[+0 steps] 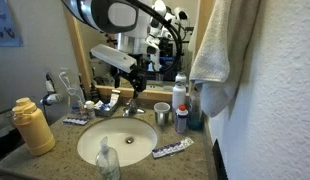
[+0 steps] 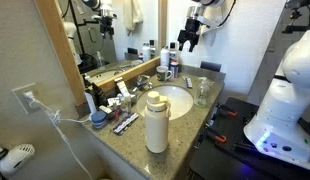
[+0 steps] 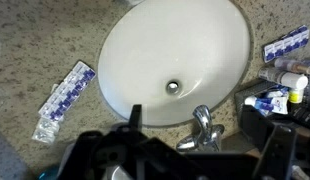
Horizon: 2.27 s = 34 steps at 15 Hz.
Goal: Press on the handwash bottle
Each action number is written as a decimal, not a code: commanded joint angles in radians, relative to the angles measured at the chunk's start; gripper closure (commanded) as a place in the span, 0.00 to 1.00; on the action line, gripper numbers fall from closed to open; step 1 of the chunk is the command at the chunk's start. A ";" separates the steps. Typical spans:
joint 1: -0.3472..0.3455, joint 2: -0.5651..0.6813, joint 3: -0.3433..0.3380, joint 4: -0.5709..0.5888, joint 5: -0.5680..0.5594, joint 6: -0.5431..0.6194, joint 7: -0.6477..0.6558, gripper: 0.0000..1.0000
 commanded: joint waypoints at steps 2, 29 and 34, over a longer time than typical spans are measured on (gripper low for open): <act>-0.034 0.003 0.033 0.002 0.008 -0.003 -0.006 0.00; -0.176 -0.455 0.257 -0.461 -0.197 0.011 0.550 0.82; -0.199 -0.429 0.259 -0.458 -0.219 0.007 0.554 1.00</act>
